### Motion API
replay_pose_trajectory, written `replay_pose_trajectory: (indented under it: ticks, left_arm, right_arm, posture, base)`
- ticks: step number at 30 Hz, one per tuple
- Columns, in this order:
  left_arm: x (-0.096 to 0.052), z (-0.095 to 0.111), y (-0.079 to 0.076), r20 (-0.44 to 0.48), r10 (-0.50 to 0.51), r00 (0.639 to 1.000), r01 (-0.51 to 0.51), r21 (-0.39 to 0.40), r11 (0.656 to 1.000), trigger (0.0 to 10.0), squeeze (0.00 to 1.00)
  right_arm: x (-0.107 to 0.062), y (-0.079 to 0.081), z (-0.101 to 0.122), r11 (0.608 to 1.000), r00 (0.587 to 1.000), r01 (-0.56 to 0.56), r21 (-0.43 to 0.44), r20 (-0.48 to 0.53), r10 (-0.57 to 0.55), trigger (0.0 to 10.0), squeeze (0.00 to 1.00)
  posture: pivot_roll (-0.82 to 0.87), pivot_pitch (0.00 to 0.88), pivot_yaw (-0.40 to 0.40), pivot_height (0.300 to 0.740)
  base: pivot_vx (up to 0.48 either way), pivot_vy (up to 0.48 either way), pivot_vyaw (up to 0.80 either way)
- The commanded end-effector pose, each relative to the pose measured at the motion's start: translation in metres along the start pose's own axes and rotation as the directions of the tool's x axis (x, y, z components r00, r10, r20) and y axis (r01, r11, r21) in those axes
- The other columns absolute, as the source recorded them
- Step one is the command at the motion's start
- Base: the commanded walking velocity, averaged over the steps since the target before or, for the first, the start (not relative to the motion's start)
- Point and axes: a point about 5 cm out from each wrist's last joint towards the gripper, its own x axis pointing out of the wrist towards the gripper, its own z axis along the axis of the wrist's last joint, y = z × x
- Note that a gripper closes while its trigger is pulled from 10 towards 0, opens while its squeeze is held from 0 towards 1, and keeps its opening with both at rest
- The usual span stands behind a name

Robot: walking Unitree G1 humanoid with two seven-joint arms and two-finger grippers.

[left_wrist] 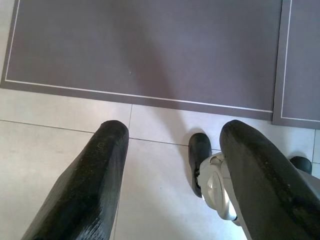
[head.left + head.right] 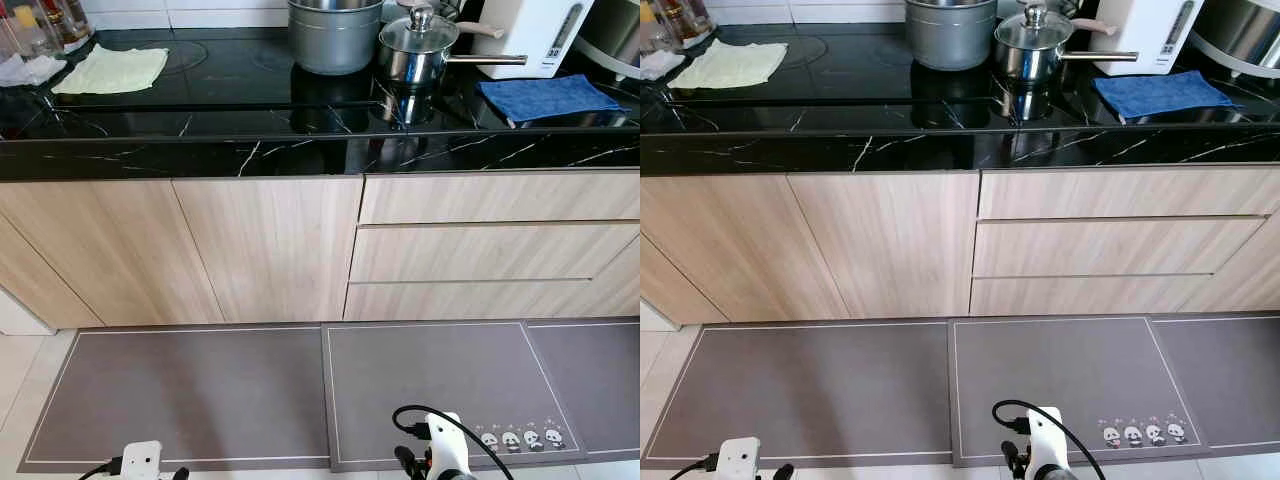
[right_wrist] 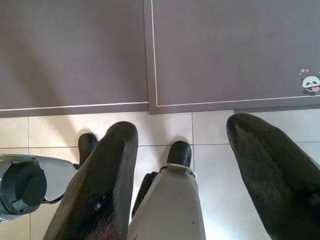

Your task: Kitchen organization

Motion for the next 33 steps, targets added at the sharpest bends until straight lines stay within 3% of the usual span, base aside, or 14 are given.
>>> replay_pose_trajectory:
  ticks: [1, 29, 33]
  left_arm:
    - [-0.0015, -0.0049, -0.0016, -0.018, 0.000, 1.000, 0.000, -0.001, 1.000, 10.0, 0.00]
    - [-0.0023, -0.0097, -0.0053, -0.038, -0.005, 0.999, 0.005, -0.015, 1.000, 10.0, 0.00]
    - [-0.0021, -0.0095, -0.0058, -0.039, -0.009, 0.999, 0.009, -0.012, 1.000, 10.0, 0.00]
  right_arm:
    - [0.0004, 0.0008, 0.0010, 1.000, 1.000, -0.006, -0.006, -0.001, 0.006, 10.0, 0.00]
    - [0.0017, 0.0018, 0.0061, 1.000, 1.000, -0.015, -0.018, 0.001, 0.015, 10.0, 0.00]
    - [0.0017, 0.0021, 0.0060, 0.998, 1.000, -0.023, -0.055, -0.005, 0.022, 10.0, 0.00]
  posture:
    - [0.04, 0.073, -0.035, 0.740]
    - [0.05, 0.096, -0.044, 0.740]
    - [0.05, 0.090, -0.042, 0.740]
  base:
    - [0.000, -0.334, 0.00]
    - [0.000, -0.331, 0.00]
    - [0.000, -0.327, 0.00]
